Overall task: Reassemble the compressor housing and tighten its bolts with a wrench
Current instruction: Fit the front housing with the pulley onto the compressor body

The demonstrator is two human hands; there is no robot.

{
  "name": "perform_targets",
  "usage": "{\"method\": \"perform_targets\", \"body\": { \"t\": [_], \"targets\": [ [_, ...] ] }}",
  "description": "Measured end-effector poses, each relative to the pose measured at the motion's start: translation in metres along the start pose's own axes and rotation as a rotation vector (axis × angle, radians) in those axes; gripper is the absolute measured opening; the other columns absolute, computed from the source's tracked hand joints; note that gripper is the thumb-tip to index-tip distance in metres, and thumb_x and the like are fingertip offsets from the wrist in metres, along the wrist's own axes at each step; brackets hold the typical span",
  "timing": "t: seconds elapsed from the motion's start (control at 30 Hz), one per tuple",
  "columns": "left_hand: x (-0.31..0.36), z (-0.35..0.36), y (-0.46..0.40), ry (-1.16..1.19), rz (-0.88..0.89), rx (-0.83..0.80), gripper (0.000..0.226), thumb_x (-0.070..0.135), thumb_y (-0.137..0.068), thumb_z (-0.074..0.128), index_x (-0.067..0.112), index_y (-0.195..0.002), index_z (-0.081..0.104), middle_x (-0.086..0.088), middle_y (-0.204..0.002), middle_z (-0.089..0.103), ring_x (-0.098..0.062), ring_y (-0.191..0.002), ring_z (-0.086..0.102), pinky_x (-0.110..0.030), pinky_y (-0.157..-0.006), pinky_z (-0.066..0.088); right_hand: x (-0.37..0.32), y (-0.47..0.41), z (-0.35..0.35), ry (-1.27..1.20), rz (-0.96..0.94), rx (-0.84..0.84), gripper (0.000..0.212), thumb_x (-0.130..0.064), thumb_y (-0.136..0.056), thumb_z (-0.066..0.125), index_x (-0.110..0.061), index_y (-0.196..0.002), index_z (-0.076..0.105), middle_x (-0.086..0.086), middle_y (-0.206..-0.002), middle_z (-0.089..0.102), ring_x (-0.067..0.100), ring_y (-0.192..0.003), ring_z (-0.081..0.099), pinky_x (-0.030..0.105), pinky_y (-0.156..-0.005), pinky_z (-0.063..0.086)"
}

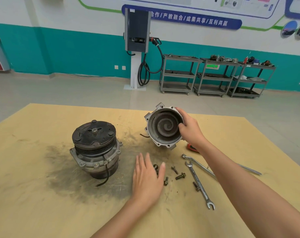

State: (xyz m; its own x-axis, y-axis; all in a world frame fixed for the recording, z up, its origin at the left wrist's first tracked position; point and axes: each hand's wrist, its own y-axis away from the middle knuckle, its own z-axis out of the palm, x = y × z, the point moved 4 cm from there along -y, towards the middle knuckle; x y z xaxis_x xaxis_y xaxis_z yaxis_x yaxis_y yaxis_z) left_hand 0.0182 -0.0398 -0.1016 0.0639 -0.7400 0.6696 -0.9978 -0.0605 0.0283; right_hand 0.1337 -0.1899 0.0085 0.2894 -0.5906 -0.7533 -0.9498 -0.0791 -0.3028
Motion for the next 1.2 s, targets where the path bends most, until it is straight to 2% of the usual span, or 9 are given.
{"method": "perform_targets", "body": {
  "t": [0.1, 0.33, 0.53, 0.67, 0.8, 0.87, 1.0, 1.1, 1.2],
  "targets": [
    [0.014, 0.01, -0.009, 0.076, -0.02, -0.029, 0.071, 0.053, -0.105, 0.022, 0.01, -0.16, 0.01, -0.007, -0.17, 0.006, -0.02, -0.156, -0.001, -0.034, -0.125, 0.0, 0.006, 0.003, -0.003, -0.053, 0.033, 0.044, 0.065, 0.011, -0.09, 0.037, -0.023, -0.144, 0.041, 0.004, -0.135, 0.053, 0.023, -0.125, 0.048, 0.046, -0.097, 0.05],
    [0.062, 0.047, -0.003, 0.229, -0.07, -0.006, 0.059, 0.042, -0.108, 0.029, 0.009, -0.157, 0.024, -0.006, -0.165, 0.023, -0.019, -0.154, 0.012, -0.034, -0.126, 0.009, 0.025, 0.002, -0.009, -0.142, 0.12, 0.158, 0.069, 0.011, -0.084, 0.034, -0.025, -0.142, 0.044, 0.005, -0.122, 0.058, 0.019, -0.095, 0.056, 0.01, -0.053, 0.048],
    [0.1, 0.083, 0.003, 0.225, -0.064, 0.078, 0.048, 0.037, -0.107, 0.033, 0.013, -0.149, 0.036, -0.001, -0.152, 0.039, -0.018, -0.145, 0.026, -0.029, -0.12, 0.017, 0.039, -0.001, -0.011, -0.198, 0.132, 0.204, 0.072, 0.013, -0.082, 0.033, -0.026, -0.141, 0.044, 0.001, -0.119, 0.058, 0.018, -0.098, 0.053, 0.005, -0.05, 0.044],
    [0.116, 0.09, 0.0, 0.311, -0.052, 0.095, 0.047, 0.028, -0.107, 0.037, 0.009, -0.15, 0.032, -0.004, -0.156, 0.033, -0.019, -0.148, 0.019, -0.03, -0.122, 0.013, 0.043, -0.003, -0.01, -0.225, 0.136, 0.188, 0.072, 0.012, -0.083, 0.034, -0.029, -0.142, 0.044, -0.002, -0.117, 0.057, 0.006, -0.09, 0.056, 0.007, -0.047, 0.045],
    [0.113, 0.072, 0.005, 0.419, 0.025, 0.038, 0.047, 0.027, -0.109, 0.034, 0.01, -0.153, 0.029, -0.002, -0.161, 0.025, -0.014, -0.151, 0.014, -0.026, -0.123, 0.012, 0.043, -0.007, -0.013, -0.28, 0.202, 0.165, 0.073, 0.013, -0.082, 0.033, -0.031, -0.139, 0.047, -0.001, -0.12, 0.058, 0.023, -0.103, 0.059, 0.02, -0.058, 0.055],
    [0.101, 0.052, 0.018, 0.457, 0.11, -0.052, 0.049, 0.032, -0.11, 0.032, 0.017, -0.155, 0.027, 0.006, -0.16, 0.027, -0.004, -0.147, 0.018, -0.019, -0.119, 0.014, 0.039, -0.015, -0.015, -0.319, 0.267, 0.104, 0.073, 0.013, -0.081, 0.032, -0.034, -0.133, 0.052, 0.002, -0.116, 0.062, 0.033, -0.096, 0.066, 0.041, -0.057, 0.06],
    [0.053, -0.001, 0.059, 0.411, 0.263, -0.208, 0.039, 0.042, -0.107, 0.035, 0.038, -0.146, 0.034, 0.036, -0.143, 0.033, 0.027, -0.127, 0.026, 0.001, -0.105, 0.018, 0.028, -0.037, -0.02, -0.36, 0.358, -0.076, 0.074, 0.017, -0.079, 0.034, -0.038, -0.122, 0.058, 0.009, -0.091, 0.071, 0.034, -0.06, 0.07, 0.043, -0.041, 0.055],
    [0.013, -0.049, 0.087, 0.468, 0.266, -0.173, 0.028, 0.046, -0.102, 0.042, 0.046, -0.13, 0.047, 0.04, -0.135, 0.05, 0.019, -0.13, 0.039, -0.014, -0.114, 0.03, 0.027, -0.044, -0.016, -0.352, 0.442, -0.289, 0.069, 0.015, -0.08, 0.035, -0.031, -0.125, 0.059, 0.015, -0.091, 0.069, 0.03, -0.057, 0.067, 0.036, -0.043, 0.054],
    [-0.008, -0.091, 0.107, 0.533, 0.265, -0.127, 0.035, 0.053, -0.095, 0.043, 0.041, -0.126, 0.054, 0.04, -0.127, 0.057, 0.014, -0.127, 0.048, -0.013, -0.109, 0.036, 0.022, -0.046, -0.005, -0.275, 0.441, -0.517, 0.065, 0.012, -0.083, 0.038, -0.029, -0.13, 0.055, 0.02, -0.103, 0.064, 0.031, -0.071, 0.065, 0.036, -0.053, 0.055]
  ]
}}
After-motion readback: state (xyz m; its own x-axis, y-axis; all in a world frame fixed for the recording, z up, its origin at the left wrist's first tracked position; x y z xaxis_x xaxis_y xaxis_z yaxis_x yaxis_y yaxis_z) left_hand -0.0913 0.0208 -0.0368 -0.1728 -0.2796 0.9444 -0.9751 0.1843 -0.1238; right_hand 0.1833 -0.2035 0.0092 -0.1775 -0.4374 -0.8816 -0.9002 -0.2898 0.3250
